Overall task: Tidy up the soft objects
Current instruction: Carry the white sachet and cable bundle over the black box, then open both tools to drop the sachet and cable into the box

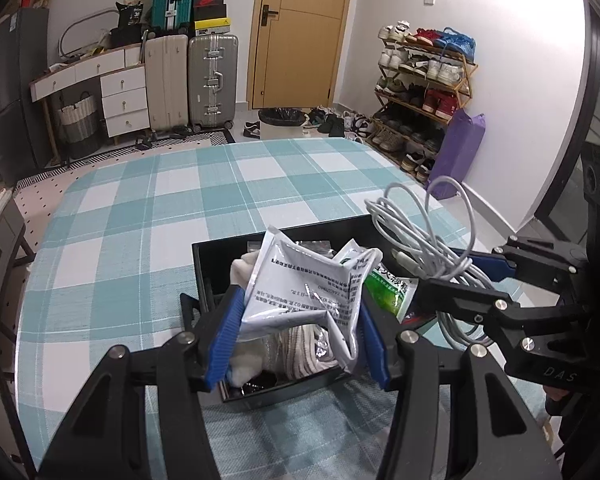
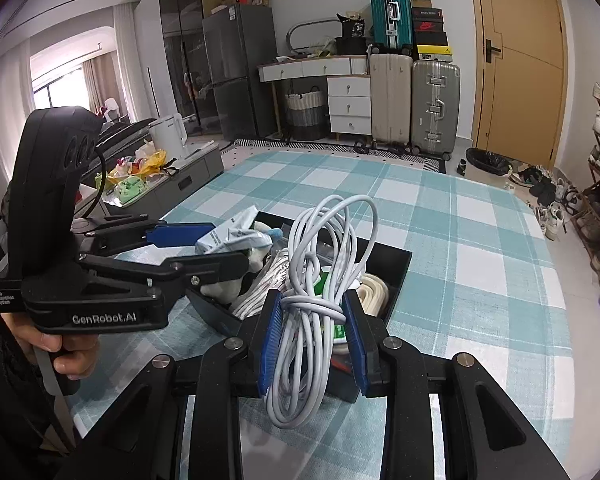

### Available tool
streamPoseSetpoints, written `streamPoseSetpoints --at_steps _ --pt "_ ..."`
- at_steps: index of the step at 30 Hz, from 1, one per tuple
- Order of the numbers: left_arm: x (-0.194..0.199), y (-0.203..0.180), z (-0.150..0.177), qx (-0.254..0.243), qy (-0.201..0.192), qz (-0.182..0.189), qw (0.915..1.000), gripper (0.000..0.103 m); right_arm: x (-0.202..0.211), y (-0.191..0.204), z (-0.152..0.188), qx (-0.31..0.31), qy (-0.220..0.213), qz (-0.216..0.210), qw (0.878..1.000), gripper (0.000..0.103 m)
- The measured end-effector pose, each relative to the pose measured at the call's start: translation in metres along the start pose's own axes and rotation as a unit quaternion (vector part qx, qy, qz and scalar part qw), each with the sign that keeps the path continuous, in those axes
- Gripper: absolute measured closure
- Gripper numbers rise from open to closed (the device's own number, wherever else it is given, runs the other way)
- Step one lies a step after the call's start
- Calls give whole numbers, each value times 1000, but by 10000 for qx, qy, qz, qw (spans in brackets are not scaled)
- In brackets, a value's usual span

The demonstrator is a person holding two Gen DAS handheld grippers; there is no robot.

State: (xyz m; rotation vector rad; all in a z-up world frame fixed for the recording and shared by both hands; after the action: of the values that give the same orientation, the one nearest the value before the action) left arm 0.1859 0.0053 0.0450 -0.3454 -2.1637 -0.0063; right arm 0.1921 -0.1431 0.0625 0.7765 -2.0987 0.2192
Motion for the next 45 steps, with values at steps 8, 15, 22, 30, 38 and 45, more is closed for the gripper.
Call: streamPoseSetpoints --at_steps 8,15,22,30,38,45 --pt "-18 -2 -2 -97 224 -73 9997 49 -21 -6 -11 143 123 -1 9998 73" --pt "-34 0 4 -135 441 -226 9987 49 -38 -9 -17 297 269 74 9992 73" --pt "-36 -2 4 -239 440 -323 9982 48 -51 -7 -21 458 373 110 9982 73" --pt "-37 -3 3 -276 438 -387 9979 48 -59 -10 -20 517 474 59 9975 72" --pt "-36 -3 1 -229 473 -290 9982 41 -52 -14 -15 465 396 223 9979 64" --pt "-33 -5 2 -149 486 -39 9987 27 -30 -16 -11 433 151 383 9982 33"
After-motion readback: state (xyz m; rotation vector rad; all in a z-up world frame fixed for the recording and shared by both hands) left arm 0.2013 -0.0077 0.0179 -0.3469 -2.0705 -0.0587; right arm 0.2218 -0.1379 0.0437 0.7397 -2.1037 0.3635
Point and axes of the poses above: each gripper's, at about its wrist camera, not at the fingertips, and x roughly against the way its jaws point, y to its left, z to its underside, the point moved 2 cm from there along -x, roughly the way its jaws point, and after that the axes turned 12 degrees about y, right-handed, at the moved point
